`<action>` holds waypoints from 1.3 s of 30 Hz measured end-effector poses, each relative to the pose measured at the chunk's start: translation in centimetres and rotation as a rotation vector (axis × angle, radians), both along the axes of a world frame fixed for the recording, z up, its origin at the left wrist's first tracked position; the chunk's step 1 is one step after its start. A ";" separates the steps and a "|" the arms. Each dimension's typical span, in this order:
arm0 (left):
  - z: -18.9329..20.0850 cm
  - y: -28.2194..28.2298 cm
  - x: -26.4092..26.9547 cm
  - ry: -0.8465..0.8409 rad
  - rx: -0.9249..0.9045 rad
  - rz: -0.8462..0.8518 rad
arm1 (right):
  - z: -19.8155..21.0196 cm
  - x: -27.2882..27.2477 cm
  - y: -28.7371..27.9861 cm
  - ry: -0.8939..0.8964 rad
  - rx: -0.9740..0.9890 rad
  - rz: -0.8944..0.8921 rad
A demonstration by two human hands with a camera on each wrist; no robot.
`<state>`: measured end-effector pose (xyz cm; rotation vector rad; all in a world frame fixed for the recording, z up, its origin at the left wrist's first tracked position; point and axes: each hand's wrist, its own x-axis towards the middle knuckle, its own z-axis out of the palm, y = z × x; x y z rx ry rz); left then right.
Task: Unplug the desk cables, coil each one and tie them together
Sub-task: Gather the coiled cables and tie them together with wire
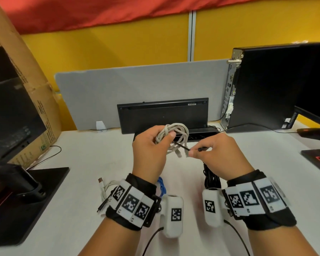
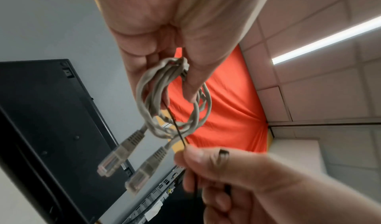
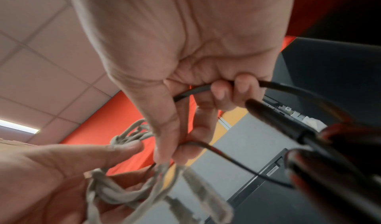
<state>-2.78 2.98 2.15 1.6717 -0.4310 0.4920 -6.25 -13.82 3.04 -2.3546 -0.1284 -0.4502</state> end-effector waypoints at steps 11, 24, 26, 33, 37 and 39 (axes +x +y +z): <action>-0.8 -1.9 -1.7 0.169 -0.144 -0.143 | -0.9 0.1 0.5 -0.156 0.214 -0.023; -1.1 -1.9 -1.7 0.261 -0.213 -0.190 | -1.1 0.4 0.7 -0.163 0.124 0.046; -1.3 -1.9 -1.6 0.231 -0.174 -0.130 | -1.1 0.3 0.8 -0.128 0.110 0.066; -1.3 -1.1 -0.8 0.110 -0.111 0.053 | -0.4 0.5 0.0 0.036 0.345 0.043; -1.1 -1.1 -0.8 0.128 -0.103 0.020 | 0.0 0.2 -0.4 0.026 0.331 0.044; -0.9 -1.2 -0.9 0.125 -0.086 -0.013 | 0.1 -0.1 -0.3 0.004 0.293 0.073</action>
